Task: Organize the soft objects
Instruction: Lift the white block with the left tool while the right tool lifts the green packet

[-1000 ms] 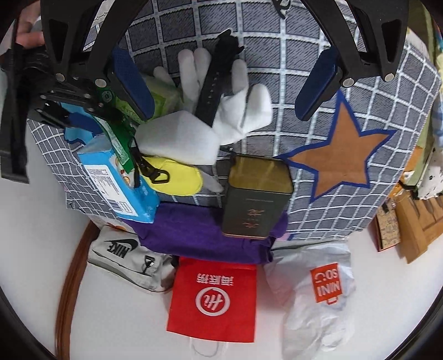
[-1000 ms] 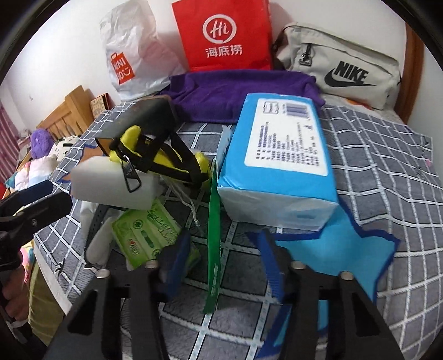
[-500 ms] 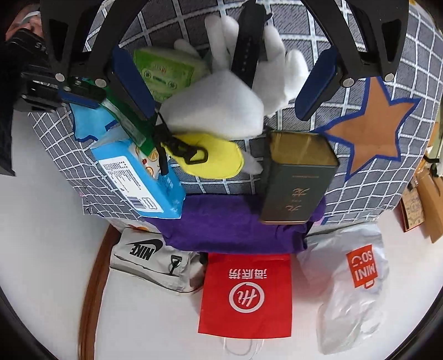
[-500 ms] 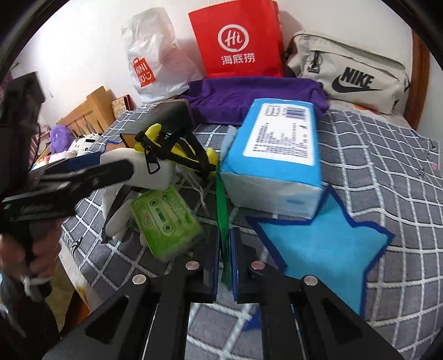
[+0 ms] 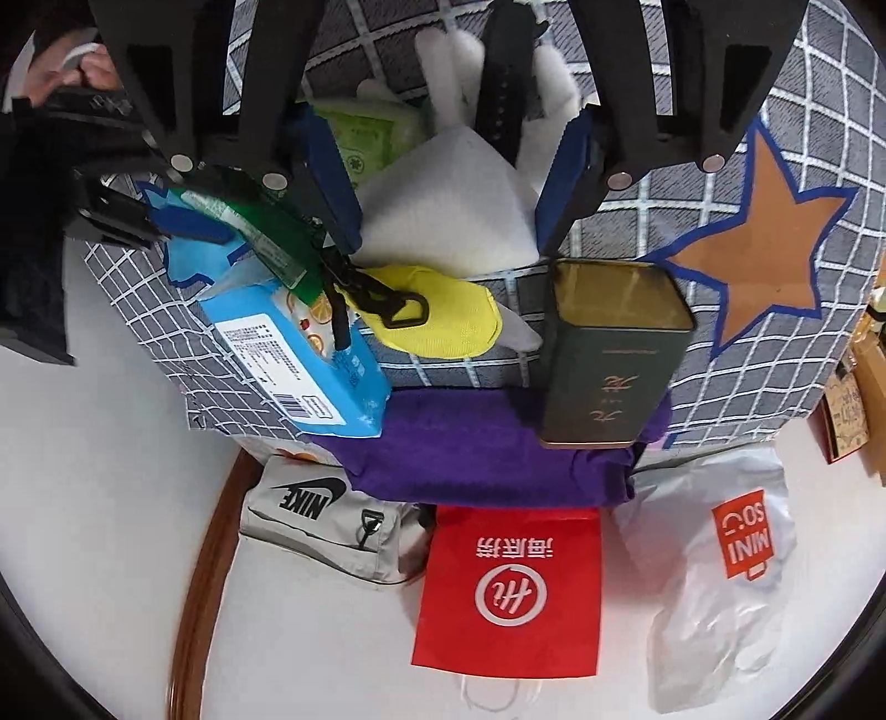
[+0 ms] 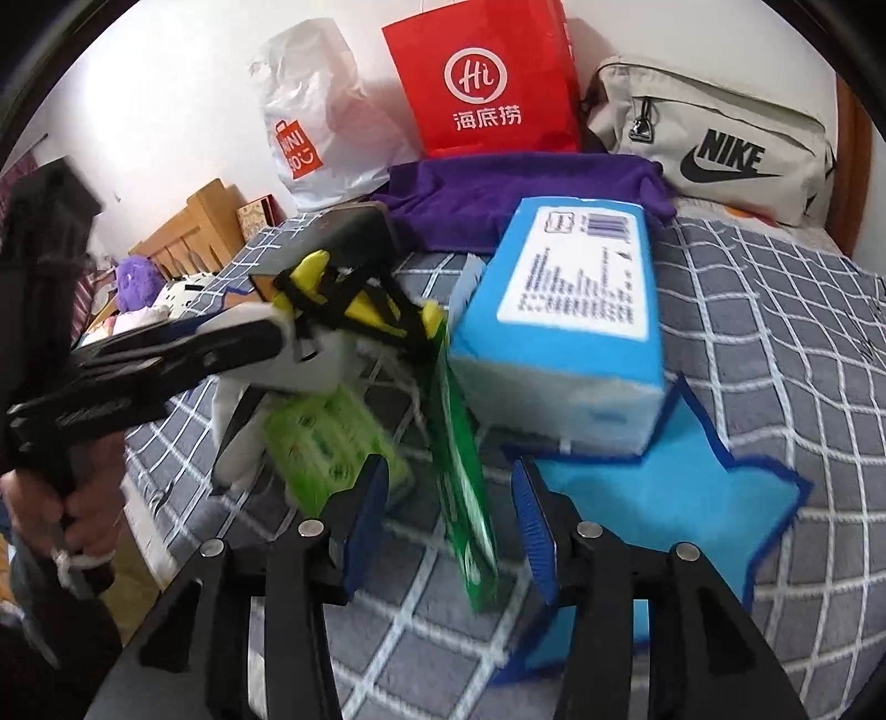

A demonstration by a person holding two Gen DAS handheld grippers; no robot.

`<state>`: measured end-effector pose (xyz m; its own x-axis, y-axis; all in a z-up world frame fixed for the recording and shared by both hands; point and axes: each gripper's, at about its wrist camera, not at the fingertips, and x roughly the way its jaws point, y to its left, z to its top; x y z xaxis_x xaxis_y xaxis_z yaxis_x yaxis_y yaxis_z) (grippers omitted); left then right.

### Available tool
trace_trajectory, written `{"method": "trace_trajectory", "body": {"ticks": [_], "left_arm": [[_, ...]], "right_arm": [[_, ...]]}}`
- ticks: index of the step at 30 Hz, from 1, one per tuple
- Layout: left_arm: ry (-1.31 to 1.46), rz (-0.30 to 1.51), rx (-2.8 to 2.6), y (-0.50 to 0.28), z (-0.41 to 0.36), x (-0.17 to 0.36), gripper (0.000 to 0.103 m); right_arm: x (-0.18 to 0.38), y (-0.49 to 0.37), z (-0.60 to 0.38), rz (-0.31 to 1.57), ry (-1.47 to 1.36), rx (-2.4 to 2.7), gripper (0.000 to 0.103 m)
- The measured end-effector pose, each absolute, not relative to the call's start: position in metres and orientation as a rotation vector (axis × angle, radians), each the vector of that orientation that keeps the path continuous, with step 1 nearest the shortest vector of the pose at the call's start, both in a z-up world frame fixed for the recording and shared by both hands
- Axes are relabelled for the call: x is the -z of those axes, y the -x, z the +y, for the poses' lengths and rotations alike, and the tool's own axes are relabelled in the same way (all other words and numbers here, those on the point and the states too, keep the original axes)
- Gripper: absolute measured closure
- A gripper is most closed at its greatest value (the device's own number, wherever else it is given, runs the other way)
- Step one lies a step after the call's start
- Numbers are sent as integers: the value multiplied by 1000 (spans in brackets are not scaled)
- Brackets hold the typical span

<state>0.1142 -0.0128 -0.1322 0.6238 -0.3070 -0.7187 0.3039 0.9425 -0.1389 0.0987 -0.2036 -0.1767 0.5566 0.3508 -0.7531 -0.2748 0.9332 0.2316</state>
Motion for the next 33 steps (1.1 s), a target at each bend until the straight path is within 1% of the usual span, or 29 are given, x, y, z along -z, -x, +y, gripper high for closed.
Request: {"method": "trace_trajectory", "body": {"ticks": [1, 2, 7, 13, 22, 33], "left_arm": [[1, 824, 344, -112, -11, 131, 41], [-1, 820, 336, -111, -8, 129, 41], [23, 798, 321, -103, 7, 120, 42], [55, 769, 293, -96, 21, 108, 42], [68, 759, 212, -83, 42, 97, 42], [121, 757, 136, -92, 60, 77, 42]], "right_arm": [[180, -103, -203, 918, -102, -372, 72], [182, -105, -202, 926, -107, -374, 95], [180, -98, -203, 917, -102, -370, 96], [164, -75, -216, 887, -105, -339, 96], [161, -56, -230, 903, -96, -276, 96], [110, -62, -235, 817, -93, -241, 96]]}}
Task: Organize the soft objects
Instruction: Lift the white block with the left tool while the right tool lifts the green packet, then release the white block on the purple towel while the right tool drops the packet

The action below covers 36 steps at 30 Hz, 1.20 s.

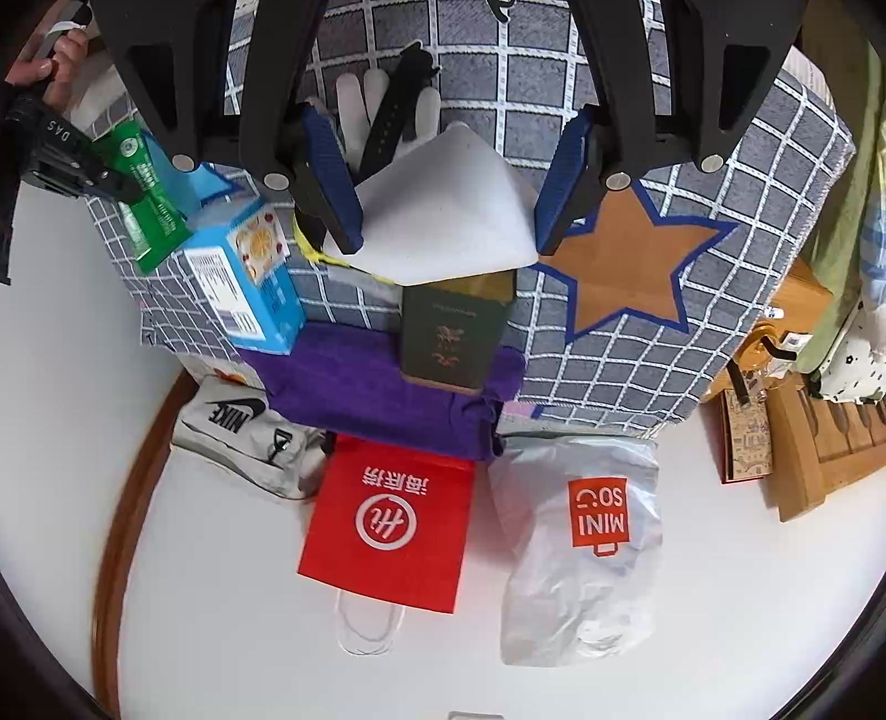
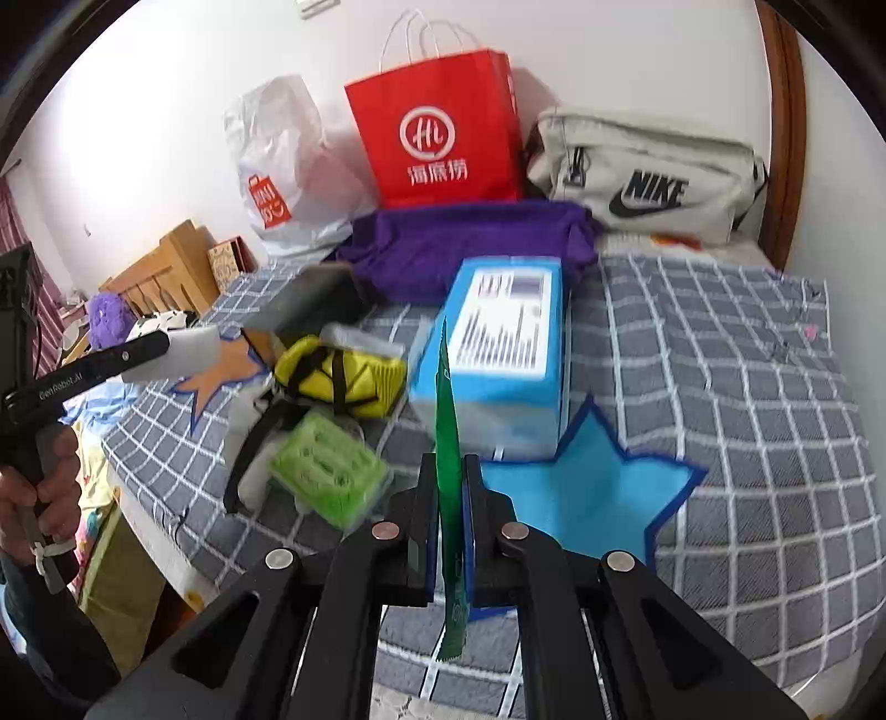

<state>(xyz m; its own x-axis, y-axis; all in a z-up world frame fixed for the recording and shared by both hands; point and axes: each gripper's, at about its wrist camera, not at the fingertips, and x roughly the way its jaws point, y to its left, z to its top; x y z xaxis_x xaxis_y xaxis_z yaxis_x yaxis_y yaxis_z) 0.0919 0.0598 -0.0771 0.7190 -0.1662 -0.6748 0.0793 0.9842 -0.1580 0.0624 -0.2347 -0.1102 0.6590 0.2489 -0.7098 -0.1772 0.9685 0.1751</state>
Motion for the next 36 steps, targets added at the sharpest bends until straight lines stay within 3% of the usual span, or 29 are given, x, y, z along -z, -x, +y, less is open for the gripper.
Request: {"method": "trace_trajectory", "body": {"ticks": [22, 36], "left_arm": [[91, 767, 74, -197, 47, 37, 42], [86, 805, 33, -271, 38, 46, 42]], "right_arm": [[48, -196, -237, 745, -56, -244, 96], [66, -290, -243, 790, -53, -256, 96]]}}
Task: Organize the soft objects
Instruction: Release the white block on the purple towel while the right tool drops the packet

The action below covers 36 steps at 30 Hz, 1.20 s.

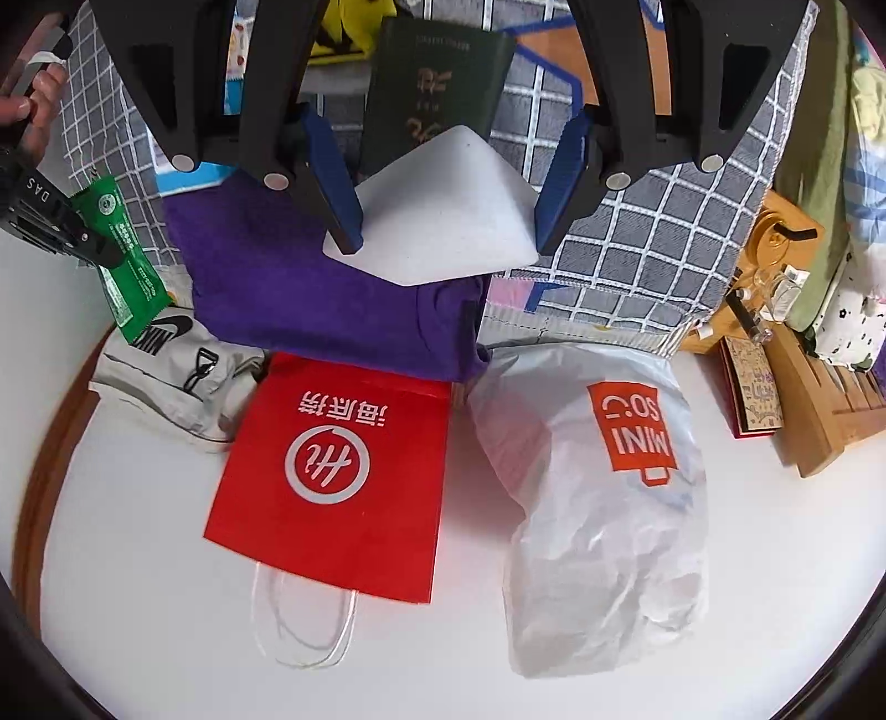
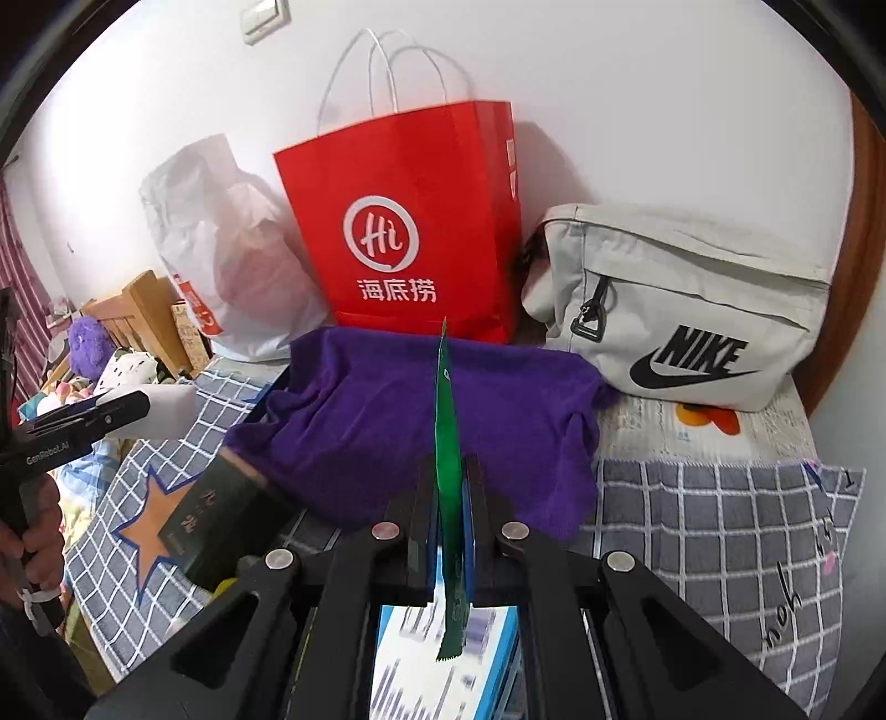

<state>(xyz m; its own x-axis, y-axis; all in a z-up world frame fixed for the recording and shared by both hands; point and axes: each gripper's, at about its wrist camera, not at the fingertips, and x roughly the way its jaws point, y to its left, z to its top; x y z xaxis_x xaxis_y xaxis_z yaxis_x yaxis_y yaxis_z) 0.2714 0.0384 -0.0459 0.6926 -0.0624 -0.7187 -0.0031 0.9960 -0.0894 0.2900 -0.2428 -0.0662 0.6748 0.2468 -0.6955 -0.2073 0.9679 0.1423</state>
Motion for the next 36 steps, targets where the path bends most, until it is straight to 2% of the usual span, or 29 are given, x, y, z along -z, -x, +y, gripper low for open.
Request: {"method": "trace_trajectory", "body": {"ticks": [18, 30, 36], "left_arm": [[100, 899, 13, -377, 23, 92, 42], [99, 969, 14, -444, 6, 119, 42], [106, 996, 4, -463, 5, 132, 42]], "right_arm": [[116, -403, -237, 885, -21, -276, 96], [166, -432, -244, 997, -8, -271, 96], [173, -434, -252, 1005, -32, -282, 96]]}}
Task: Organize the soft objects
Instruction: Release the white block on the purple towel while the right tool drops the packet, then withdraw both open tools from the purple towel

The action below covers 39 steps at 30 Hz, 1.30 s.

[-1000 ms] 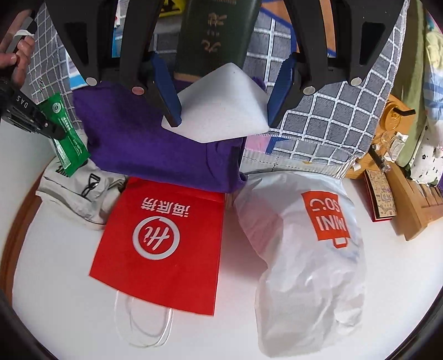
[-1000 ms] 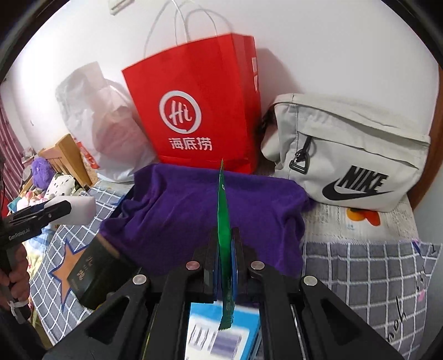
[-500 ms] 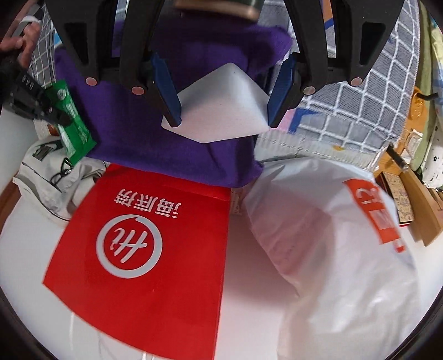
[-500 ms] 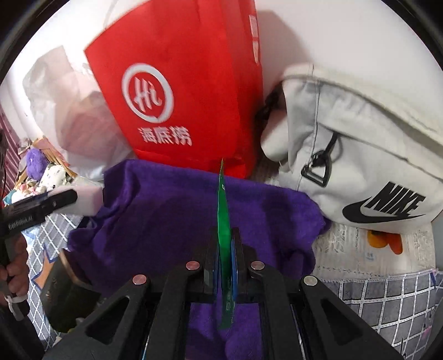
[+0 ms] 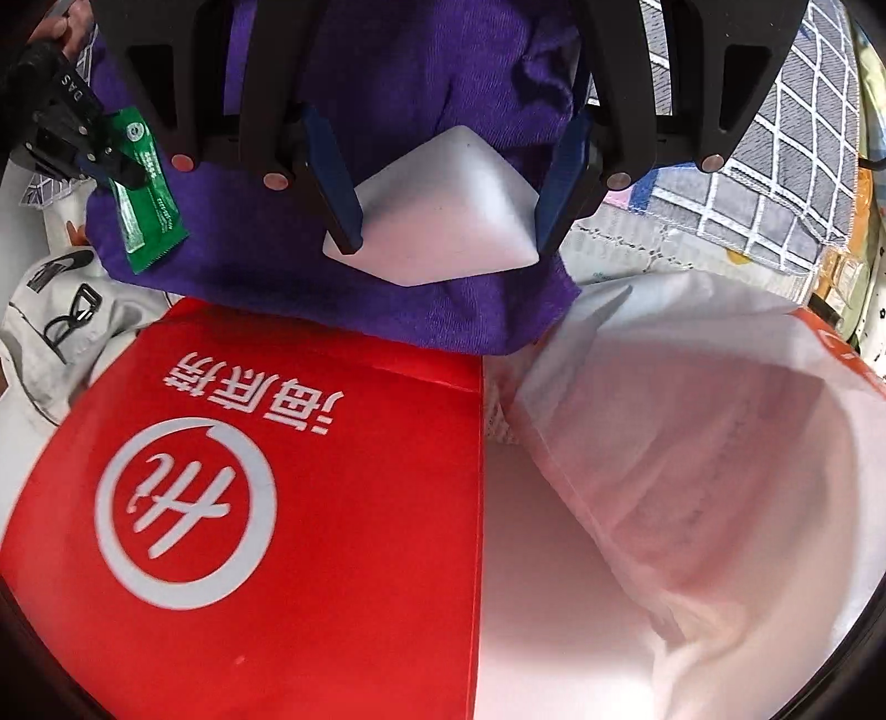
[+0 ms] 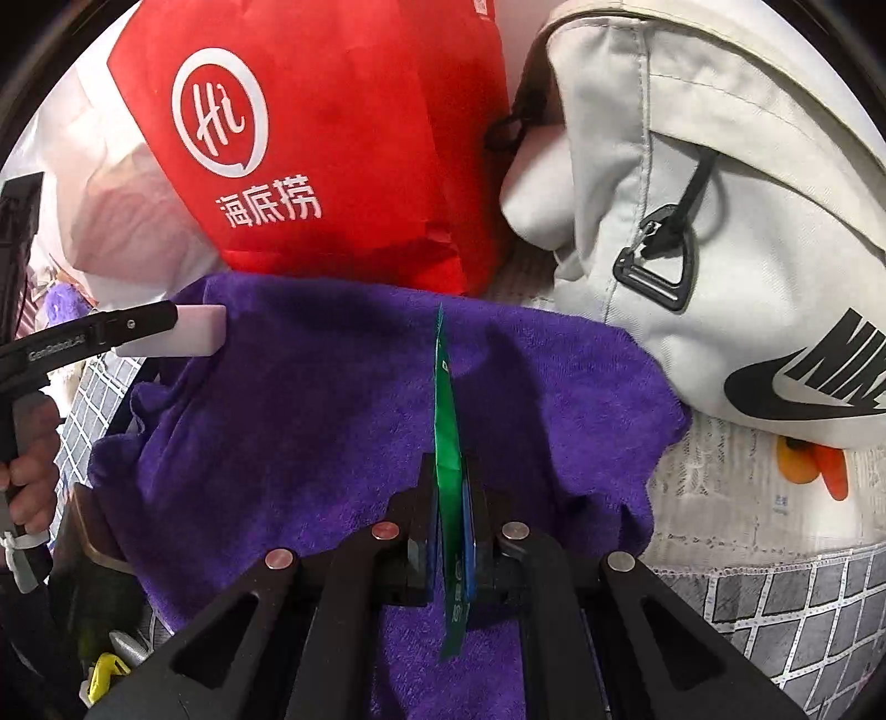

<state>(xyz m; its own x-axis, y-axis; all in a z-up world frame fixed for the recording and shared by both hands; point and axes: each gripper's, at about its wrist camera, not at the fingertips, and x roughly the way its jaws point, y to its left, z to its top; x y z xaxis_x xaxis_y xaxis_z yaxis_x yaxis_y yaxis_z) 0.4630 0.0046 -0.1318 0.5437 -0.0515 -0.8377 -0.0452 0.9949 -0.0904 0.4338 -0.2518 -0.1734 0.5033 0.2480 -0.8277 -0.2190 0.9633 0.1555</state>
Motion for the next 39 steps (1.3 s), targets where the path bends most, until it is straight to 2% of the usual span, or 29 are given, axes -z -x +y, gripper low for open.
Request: {"method": "trace_trajectory", "body": {"ticks": [10, 15, 17, 19, 21, 24, 31, 34, 39], "left_arm": [[104, 1025, 8, -475, -3, 138, 36], [106, 1071, 25, -475, -7, 145, 30], [95, 1090, 30, -472, -9, 148, 29], [74, 1103, 29, -466, -14, 148, 26], [53, 1091, 19, -457, -17, 144, 25], [47, 1083, 14, -445, -18, 138, 25], [16, 988, -7, -394, -8, 102, 25], [0, 909, 9, -363, 1, 80, 25], [32, 938, 27, -333, 11, 60, 25]], "right_arm": [[175, -434, -268, 1037, -37, -271, 92], [175, -434, -266, 1049, -18, -271, 91], [174, -433, -265, 1049, -2, -263, 86], [172, -430, -261, 1035, 25, -249, 62], [166, -427, -259, 1004, 53, -224, 53], [156, -423, -260, 989, 59, -208, 53], [123, -389, -250, 908, 66, -198, 43], [108, -364, -233, 875, 69, -225, 42], [95, -309, -214, 861, 46, -277, 42]]}}
